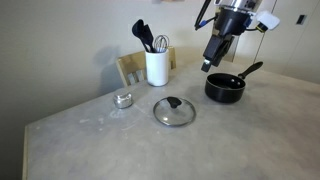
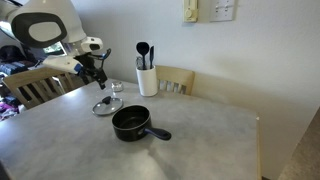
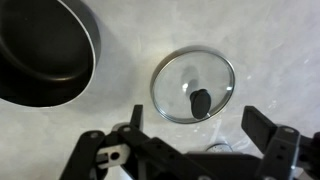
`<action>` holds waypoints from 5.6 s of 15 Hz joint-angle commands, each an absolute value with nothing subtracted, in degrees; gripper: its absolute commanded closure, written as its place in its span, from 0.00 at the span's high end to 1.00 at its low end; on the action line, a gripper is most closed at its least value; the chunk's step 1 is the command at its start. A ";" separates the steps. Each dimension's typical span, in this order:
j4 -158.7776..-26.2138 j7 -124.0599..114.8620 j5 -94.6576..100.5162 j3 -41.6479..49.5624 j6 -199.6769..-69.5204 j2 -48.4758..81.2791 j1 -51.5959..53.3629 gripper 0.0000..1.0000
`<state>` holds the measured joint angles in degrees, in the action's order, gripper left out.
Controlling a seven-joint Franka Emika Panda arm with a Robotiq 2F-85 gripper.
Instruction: Put the lid on the black pot
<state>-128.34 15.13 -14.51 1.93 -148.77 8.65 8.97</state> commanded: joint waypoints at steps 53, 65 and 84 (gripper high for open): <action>-86.85 -11.86 -0.37 -3.10 -134.87 45.54 12.13 1.00; -87.92 -3.83 1.37 -4.30 -132.85 45.30 10.61 1.00; -86.97 1.38 4.45 -4.00 -126.63 46.40 10.94 0.53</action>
<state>-87.75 1.46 3.98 -3.56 -127.00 45.68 11.13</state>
